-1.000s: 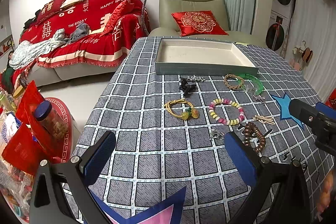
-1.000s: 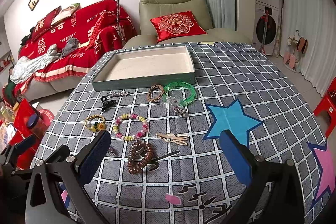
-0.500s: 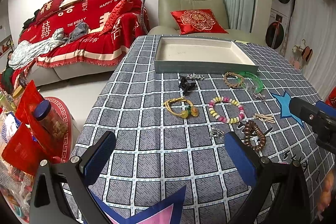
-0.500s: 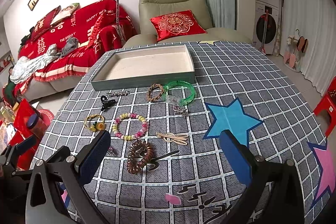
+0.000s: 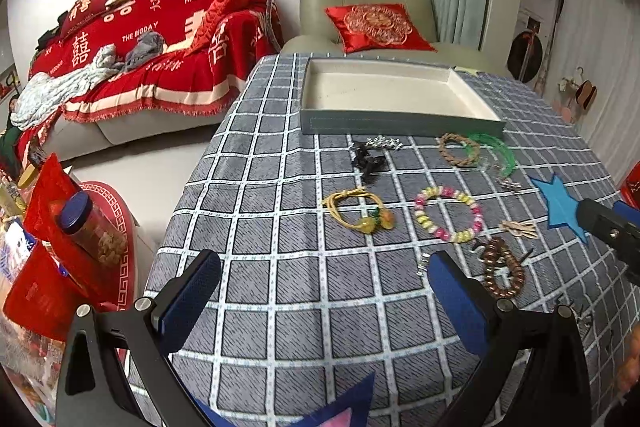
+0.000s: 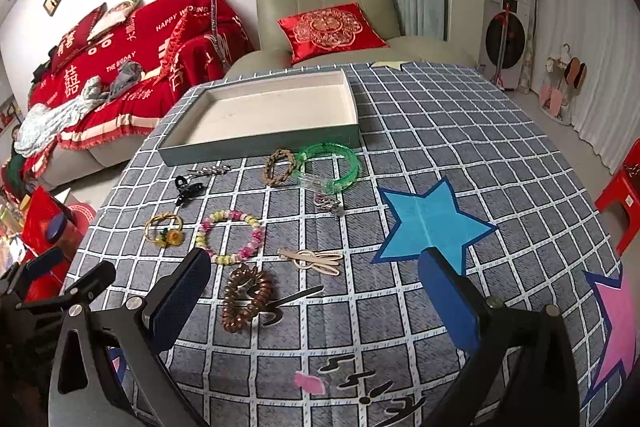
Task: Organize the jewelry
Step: 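Grasp the yellow cord bracelet with the left tool while the right tool grasps the silver brooch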
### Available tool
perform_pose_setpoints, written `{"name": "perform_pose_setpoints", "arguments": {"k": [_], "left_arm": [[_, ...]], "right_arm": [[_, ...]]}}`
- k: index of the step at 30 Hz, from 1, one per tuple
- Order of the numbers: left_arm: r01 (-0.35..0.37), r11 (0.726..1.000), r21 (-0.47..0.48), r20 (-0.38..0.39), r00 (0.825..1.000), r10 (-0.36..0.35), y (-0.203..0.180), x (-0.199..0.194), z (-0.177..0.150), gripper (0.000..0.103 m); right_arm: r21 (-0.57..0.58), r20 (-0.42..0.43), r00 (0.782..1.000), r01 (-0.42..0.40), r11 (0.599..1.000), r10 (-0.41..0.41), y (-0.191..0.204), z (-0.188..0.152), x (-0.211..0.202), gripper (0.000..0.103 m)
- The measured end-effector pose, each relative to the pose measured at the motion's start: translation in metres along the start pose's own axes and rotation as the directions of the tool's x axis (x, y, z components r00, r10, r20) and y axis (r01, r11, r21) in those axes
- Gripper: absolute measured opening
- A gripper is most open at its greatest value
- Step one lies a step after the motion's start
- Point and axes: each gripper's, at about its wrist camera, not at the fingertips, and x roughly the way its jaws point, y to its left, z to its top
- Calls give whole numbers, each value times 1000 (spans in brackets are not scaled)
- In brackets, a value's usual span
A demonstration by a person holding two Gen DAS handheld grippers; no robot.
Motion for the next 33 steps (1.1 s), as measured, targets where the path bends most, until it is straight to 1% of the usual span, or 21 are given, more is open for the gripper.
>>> {"name": "perform_pose_setpoints", "arguments": {"k": [3,5,7,9,12,15,17,18,19,22,24,25,27,28,29,30,31,32,33], "left_arm": [[25,1000,-7,-49,998,-26,5,18,10,103],[55,998,-22,-81,995,-56,9,30,16,103],[109,993,-40,-117,987,-113,11,45,23,103],[131,990,-50,-144,980,-137,12,56,26,103],[143,989,-43,-165,975,-148,9,69,30,103],[147,989,-24,-182,972,-148,5,82,33,103],[162,987,-16,-194,968,-162,2,88,35,103],[168,986,-13,-202,965,-167,1,91,36,103],[171,985,-11,-209,963,-169,0,94,36,103],[179,984,-5,-224,959,-175,-4,101,37,103],[180,984,4,-235,956,-174,-8,106,37,100],[172,985,20,-229,960,-163,-9,107,38,100],[169,985,32,-227,961,-157,-12,109,39,100],[167,985,35,-225,962,-155,-13,109,39,99],[162,986,41,-221,964,-149,-15,110,39,95],[152,987,52,-214,967,-138,-17,110,40,90],[150,987,64,-211,968,-134,-19,110,40,88],[147,986,75,-206,970,-129,-20,109,40,83],[144,986,85,-200,972,-124,-22,108,39,75]], "right_arm": [[3,-37,999,-11,1000,11,-4,7,11,103],[4,-58,998,-7,1000,8,-8,12,19,103],[8,-86,996,-6,1000,7,-12,19,29,103],[5,-110,994,-10,1000,11,-16,24,40,103],[-1,-141,990,-8,1000,8,-20,29,55,103],[-17,-184,983,-2,1000,-1,-23,34,76,98],[-33,-207,978,-7,999,0,-22,34,89,92],[-42,-221,975,-10,999,0,-21,34,95,85],[-47,-232,973,-10,999,-1,-20,34,100,80],[-51,-255,967,-17,999,4,-18,34,115,76],[-52,-267,964,-20,998,5,-16,35,124,71],[-54,-267,964,-17,998,2,-16,36,126,71],[-64,-264,965,-17,998,-1,-13,37,128,69],[-71,-263,965,-21,997,2,-11,38,129,65],[-80,-261,965,-18,997,-3,-9,39,129,62],[-90,-261,965,-13,996,-11,-8,39,130,57],[-103,-259,966,-9,995,-18,-7,39,130,52],[-115,-259,966,-6,993,-24,-5,38,130,49],[-122,-259,966,-7,992,-25,-4,38,129,42]]}}
